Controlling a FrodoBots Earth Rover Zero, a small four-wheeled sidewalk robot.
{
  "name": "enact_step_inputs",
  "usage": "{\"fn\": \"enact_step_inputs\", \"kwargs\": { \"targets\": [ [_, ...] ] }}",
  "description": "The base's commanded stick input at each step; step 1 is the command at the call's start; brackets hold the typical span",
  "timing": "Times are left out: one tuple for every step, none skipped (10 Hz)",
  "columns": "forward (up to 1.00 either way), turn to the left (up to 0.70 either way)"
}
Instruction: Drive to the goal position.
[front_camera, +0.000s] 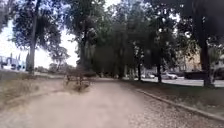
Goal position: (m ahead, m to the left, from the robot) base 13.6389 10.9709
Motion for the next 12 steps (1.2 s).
{"fn": "enact_step_inputs", "kwargs": {
  "targets": [
    [0.85, 0.0],
    [0.85, 0.0],
    [0.85, 0.0],
    [0.85, 0.0],
    [0.85, 0.0],
    [0.85, 0.0],
    [0.85, 0.0],
    [0.85, 0.0],
    [0.85, 0.0],
    [0.85, 0.0],
    [0.85, 0.0],
    [0.85, 0.0]
  ]
}}
